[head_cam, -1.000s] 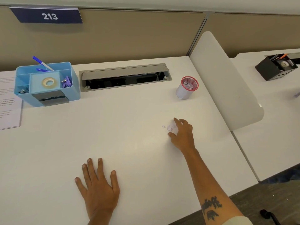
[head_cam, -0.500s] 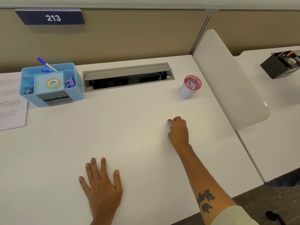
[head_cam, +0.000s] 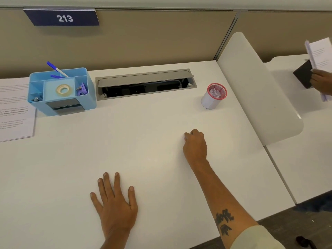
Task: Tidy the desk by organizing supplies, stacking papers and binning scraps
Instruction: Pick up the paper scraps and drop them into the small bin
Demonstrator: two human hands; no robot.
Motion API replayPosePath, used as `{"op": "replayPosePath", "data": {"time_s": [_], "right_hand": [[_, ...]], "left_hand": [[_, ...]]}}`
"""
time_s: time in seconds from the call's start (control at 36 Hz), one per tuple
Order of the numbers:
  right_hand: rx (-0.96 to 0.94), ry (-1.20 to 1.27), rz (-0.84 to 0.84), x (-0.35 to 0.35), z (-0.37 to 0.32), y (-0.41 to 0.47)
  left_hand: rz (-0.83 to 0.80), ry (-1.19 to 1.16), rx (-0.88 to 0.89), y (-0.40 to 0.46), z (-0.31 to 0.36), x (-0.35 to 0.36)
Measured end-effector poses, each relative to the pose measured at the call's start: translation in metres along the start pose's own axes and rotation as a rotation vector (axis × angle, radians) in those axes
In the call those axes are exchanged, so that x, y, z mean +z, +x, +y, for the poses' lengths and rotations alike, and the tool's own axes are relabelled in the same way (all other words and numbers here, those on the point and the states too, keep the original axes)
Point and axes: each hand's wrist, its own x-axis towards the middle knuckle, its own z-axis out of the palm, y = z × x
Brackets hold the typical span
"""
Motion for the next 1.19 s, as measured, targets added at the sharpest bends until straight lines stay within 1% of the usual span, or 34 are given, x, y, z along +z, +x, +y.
{"op": "replayPosePath", "data": {"time_s": [0.25,0.33,0.44,0.56,0.61,0.67,0.69,0.72,0.78,0.83,0.89,0.94,1.0,1.06,1.14,1.19], "right_hand": [[-0.023,0.0,-0.031,0.005,-0.002,0.003],[-0.078,-0.059,-0.024,0.006,0.0,0.004],[-0.19,-0.054,0.048,0.002,0.001,0.008],[-0.266,-0.096,0.002,-0.002,0.011,0.011],[-0.273,-0.123,-0.005,-0.002,0.02,0.018],[-0.233,-0.127,-0.014,-0.006,0.029,0.026],[-0.185,-0.095,-0.013,-0.011,0.033,0.03],[-0.141,-0.036,0.009,-0.013,0.04,0.035],[0.015,0.144,0.012,-0.019,0.054,0.044],[0.246,0.457,-0.048,-0.026,0.066,0.05],[0.492,0.855,-0.157,-0.032,0.074,0.052],[0.622,1.125,-0.241,-0.039,0.079,0.052],[0.699,1.327,-0.296,-0.045,0.08,0.054],[0.745,1.454,-0.319,-0.053,0.079,0.06],[0.742,1.539,-0.334,-0.066,0.079,0.074],[0.718,1.558,-0.307,-0.075,0.079,0.091]], "left_hand": [[-0.005,0.005,-0.003,0.0,0.0,0.0],[-0.007,0.003,-0.004,0.0,0.0,0.0],[-0.009,0.002,-0.004,0.0,0.0,-0.001],[-0.01,-0.005,-0.007,0.0,0.0,-0.001],[-0.01,-0.004,-0.005,0.0,0.0,-0.001],[-0.009,-0.004,-0.004,0.0,0.0,-0.001],[-0.007,-0.004,-0.003,0.0,0.0,-0.002],[-0.005,-0.005,-0.001,0.0,0.0,-0.002],[0.0,-0.01,0.003,0.0,0.0,-0.002],[0.0,-0.001,0.004,0.0,0.0,-0.002],[-0.005,0.007,0.004,0.0,0.0,-0.002],[-0.01,0.007,0.002,0.0,0.0,-0.002],[-0.01,0.008,0.003,0.0,0.0,-0.003],[-0.006,0.008,0.004,-0.001,0.001,-0.003],[-0.003,0.001,0.002,0.0,0.001,-0.002],[-0.001,-0.001,0.001,0.0,0.001,-0.001]]}}
